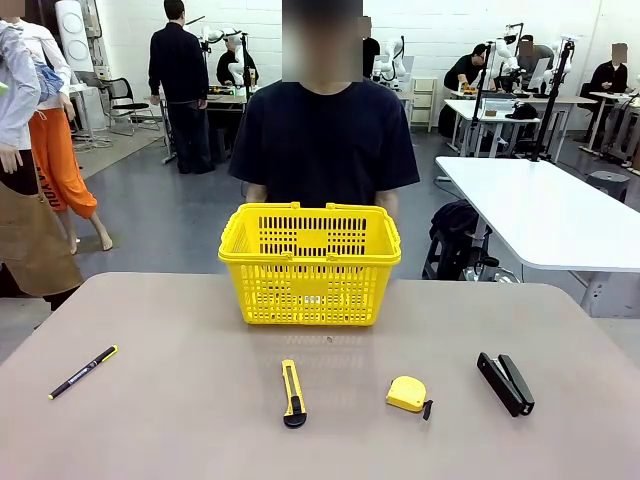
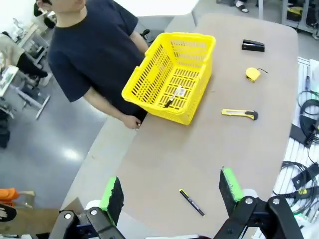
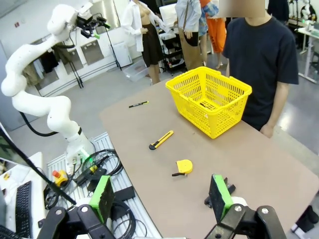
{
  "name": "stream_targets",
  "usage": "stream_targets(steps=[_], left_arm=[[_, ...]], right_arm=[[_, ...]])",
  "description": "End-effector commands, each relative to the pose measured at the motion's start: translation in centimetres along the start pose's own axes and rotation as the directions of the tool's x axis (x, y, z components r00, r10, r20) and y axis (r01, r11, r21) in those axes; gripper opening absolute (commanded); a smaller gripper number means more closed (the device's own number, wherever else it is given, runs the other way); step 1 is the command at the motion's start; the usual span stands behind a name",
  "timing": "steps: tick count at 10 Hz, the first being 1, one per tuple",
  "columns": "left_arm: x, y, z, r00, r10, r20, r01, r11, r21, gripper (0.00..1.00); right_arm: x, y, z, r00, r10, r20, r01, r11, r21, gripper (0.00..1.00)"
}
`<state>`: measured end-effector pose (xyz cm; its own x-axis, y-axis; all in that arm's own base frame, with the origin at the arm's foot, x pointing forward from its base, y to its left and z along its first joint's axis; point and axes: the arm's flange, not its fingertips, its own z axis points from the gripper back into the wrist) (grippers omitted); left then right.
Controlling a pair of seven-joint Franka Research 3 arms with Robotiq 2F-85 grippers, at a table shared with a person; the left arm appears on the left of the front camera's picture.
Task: Place the items the person wants into the basket.
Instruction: Pick up the item the person points to and place it in the Market Basket.
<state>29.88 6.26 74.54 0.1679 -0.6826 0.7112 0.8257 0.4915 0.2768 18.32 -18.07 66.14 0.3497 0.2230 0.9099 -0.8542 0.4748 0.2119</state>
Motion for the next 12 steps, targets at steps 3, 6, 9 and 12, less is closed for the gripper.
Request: stream_targets(steps=[3, 6, 9, 12], left_arm=[[-7.6, 5.2, 1.8, 0.987, -0.030, 0.156, 0.062, 0.977, -0.205, 1.00], [-11.7, 3.6, 0.9, 0.982, 0.003, 0.191, 0.033, 0.982, -0.187, 1.00], [-10.9, 1.6, 0.7, 0.990, -0.040, 0.133, 0.061, 0.986, -0.157, 1.00], [-11.3, 1.7, 1.6, 0.998, -0.034, 0.055, 0.040, 0.993, -0.115, 1.00]], right_arm=[[0.2, 0.0, 0.0, 1.000, 0.019, 0.017, -0.019, 1.000, 0.012, 1.00], [0.2, 0.0, 0.0, 1.000, 0.019, 0.017, -0.019, 1.000, 0.012, 1.00], [0.2, 0.0, 0.0, 1.000, 0.019, 0.017, -0.019, 1.000, 0.012, 1.00], [0.2, 0.0, 0.0, 1.000, 0.019, 0.017, -0.019, 1.000, 0.012, 1.00]])
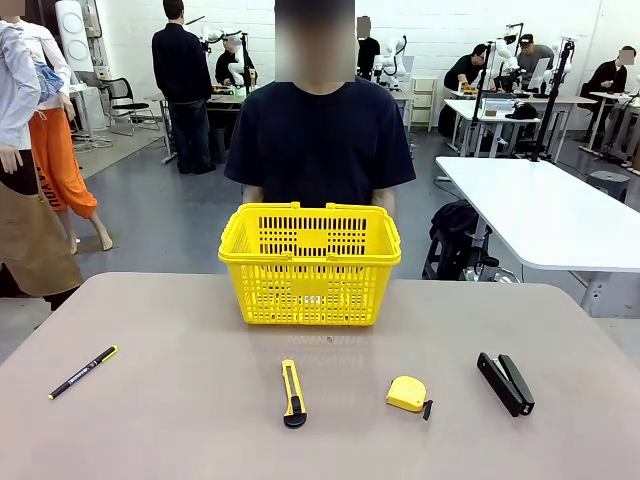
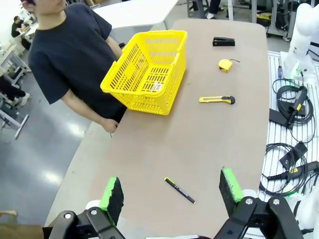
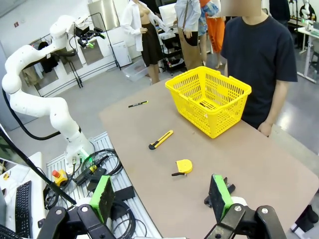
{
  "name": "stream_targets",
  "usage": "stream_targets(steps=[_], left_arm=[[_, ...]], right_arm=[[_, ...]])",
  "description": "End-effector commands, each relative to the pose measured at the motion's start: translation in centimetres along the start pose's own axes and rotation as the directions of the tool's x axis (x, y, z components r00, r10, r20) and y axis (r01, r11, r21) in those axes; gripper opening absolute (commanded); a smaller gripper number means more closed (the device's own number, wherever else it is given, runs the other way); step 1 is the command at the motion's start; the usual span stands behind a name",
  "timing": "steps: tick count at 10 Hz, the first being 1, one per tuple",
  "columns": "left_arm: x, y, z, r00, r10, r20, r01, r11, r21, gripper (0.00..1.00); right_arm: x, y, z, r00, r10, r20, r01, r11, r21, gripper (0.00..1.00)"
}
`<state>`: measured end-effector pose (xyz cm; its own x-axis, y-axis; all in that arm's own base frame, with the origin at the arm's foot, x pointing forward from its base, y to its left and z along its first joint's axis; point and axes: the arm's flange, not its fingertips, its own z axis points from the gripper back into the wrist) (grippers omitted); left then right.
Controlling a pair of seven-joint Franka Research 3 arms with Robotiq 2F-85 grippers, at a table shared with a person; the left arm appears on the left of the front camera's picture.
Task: Place the items the person wants into the basket.
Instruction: Pick up the item the person points to and place it in the Market Basket.
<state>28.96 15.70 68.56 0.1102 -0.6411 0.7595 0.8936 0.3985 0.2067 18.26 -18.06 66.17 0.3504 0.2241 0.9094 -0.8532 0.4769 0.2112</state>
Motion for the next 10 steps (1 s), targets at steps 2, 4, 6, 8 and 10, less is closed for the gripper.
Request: stream_targets(steps=[2, 4, 6, 8, 10], left_arm=[[0.18, 0.15, -0.42, 1.000, -0.006, 0.015, 0.006, 1.000, -0.014, 1.00], [0.18, 0.15, -0.42, 1.000, -0.006, 0.015, 0.006, 1.000, -0.014, 1.00], [0.18, 0.15, -0.42, 1.000, -0.006, 0.015, 0.006, 1.000, -0.014, 1.00], [0.18, 0.15, -0.42, 1.000, -0.006, 0.015, 0.006, 1.000, -0.014, 1.00], [0.18, 0.15, -0.42, 1.000, -0.006, 0.015, 0.006, 1.000, -0.014, 1.00]], right_arm=[[0.19, -0.08, 0.02, 1.000, 0.019, 0.018, -0.019, 1.000, 0.015, 1.00], [0.19, -0.08, 0.02, 1.000, 0.019, 0.018, -0.019, 1.000, 0.015, 1.00], [0.19, -0.08, 0.02, 1.000, 0.019, 0.018, -0.019, 1.000, 0.015, 1.00], [0.19, -0.08, 0.02, 1.000, 0.019, 0.018, -0.019, 1.000, 0.015, 1.00], [0.19, -0.08, 0.02, 1.000, 0.019, 0.018, -0.019, 1.000, 0.015, 1.00]])
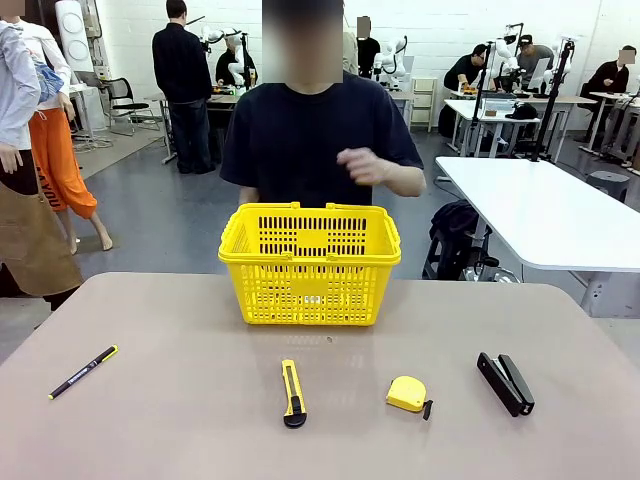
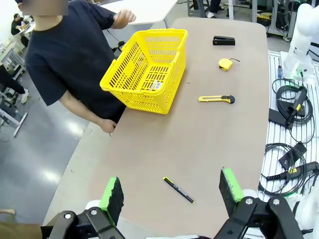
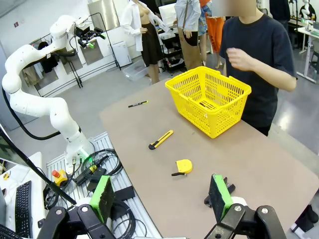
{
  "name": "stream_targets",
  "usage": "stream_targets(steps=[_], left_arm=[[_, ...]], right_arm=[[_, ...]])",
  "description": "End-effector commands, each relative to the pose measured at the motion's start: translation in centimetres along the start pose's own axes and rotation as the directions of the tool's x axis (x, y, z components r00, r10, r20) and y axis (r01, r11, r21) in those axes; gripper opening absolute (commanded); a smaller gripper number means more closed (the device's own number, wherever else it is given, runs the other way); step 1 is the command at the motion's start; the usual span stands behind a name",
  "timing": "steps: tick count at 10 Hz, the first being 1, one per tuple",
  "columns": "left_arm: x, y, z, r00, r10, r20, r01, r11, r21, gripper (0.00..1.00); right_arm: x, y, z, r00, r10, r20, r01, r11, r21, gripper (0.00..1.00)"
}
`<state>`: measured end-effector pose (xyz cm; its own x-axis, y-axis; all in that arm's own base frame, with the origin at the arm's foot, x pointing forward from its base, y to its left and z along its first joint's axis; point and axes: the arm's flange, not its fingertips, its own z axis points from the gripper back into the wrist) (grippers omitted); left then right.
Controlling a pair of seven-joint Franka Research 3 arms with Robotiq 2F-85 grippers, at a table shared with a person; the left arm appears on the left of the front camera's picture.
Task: Place the items the person wants into the basket.
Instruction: Pick up the item the person points to and place it in the Market Basket.
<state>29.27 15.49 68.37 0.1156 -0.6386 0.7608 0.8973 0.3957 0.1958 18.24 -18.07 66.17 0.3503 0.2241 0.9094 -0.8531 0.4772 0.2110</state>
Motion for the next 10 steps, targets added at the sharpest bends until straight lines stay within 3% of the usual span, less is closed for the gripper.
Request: stream_targets(steps=[1, 10], left_arm=[[0.15, 0.00, -0.03, 1.000, -0.012, 0.015, 0.012, 1.000, -0.004, 1.00], [0.15, 0.00, -0.03, 1.000, -0.012, 0.015, 0.012, 1.000, -0.004, 1.00]], right_arm=[[0.20, -0.09, 0.00, 1.000, 0.019, 0.018, -0.019, 1.000, 0.015, 1.00], [0.20, -0.09, 0.00, 1.000, 0.019, 0.018, -0.019, 1.000, 0.015, 1.00]])
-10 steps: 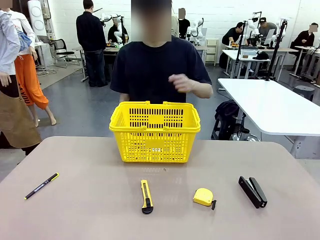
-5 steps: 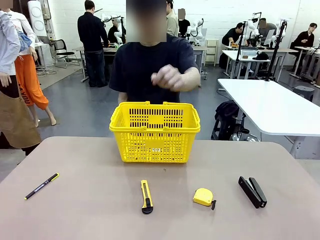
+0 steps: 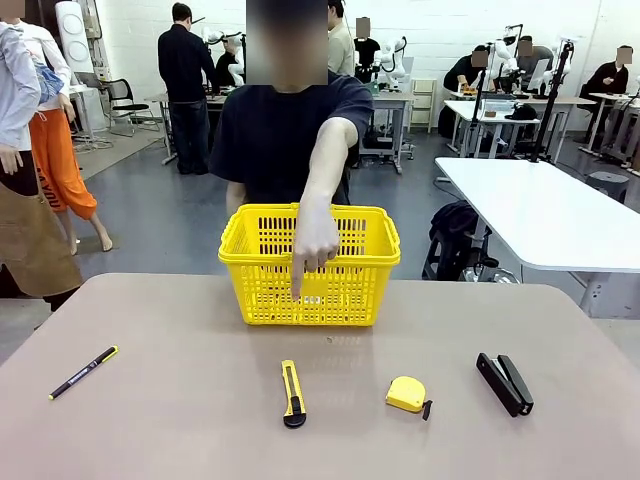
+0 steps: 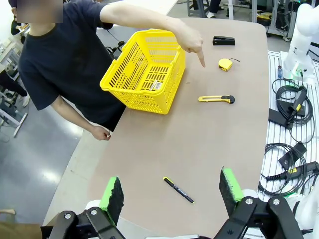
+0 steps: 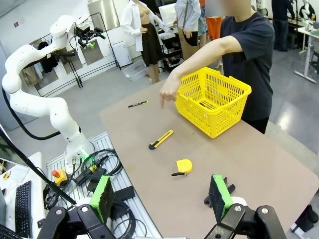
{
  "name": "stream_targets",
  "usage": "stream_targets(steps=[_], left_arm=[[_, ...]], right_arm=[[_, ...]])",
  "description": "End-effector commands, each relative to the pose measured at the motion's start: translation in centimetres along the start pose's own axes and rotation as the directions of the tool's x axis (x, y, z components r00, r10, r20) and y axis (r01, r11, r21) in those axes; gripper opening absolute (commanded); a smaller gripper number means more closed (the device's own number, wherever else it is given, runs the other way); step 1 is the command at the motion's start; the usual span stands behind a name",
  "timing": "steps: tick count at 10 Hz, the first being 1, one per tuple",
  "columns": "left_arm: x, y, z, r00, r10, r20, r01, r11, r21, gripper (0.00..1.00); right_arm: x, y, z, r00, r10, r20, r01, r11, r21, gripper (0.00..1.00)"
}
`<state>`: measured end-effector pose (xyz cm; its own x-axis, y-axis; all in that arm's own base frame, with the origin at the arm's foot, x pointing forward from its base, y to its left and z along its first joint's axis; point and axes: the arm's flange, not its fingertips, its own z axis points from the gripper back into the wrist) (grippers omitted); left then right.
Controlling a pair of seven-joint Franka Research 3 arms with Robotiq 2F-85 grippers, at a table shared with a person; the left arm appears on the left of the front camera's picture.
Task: Place the items the person wants into the basket.
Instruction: Pick up the item the person points to and place it in the Market Basket.
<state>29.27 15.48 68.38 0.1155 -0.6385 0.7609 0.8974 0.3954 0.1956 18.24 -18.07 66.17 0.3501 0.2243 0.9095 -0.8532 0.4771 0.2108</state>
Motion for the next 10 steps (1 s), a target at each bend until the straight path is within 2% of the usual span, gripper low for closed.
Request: stream_targets(steps=[1, 8, 9, 10], left_arm=[[0.1, 0.0, 0.0, 1.000, -0.012, 0.014, 0.012, 1.000, -0.004, 1.00], [0.0, 0.0, 0.0, 1.000, 0.000, 0.000, 0.000, 1.000, 0.000, 1.00], [3.1, -0.9, -2.3, 0.990, 0.136, -0.039, -0.132, 0.986, 0.101, 1.00], [6.5, 1.3, -5.0, 0.968, 0.230, -0.096, -0.221, 0.971, 0.091, 1.00]], right_arm=[[0.2, -0.1, 0.0, 1.000, 0.018, 0.018, -0.019, 1.000, 0.015, 1.00], [0.2, -0.1, 0.0, 1.000, 0.018, 0.018, -0.019, 1.000, 0.015, 1.00], [0.2, -0.1, 0.0, 1.000, 0.018, 0.018, -0.019, 1.000, 0.015, 1.00], [0.2, -0.1, 0.0, 1.000, 0.018, 0.018, -0.019, 1.000, 0.015, 1.00]])
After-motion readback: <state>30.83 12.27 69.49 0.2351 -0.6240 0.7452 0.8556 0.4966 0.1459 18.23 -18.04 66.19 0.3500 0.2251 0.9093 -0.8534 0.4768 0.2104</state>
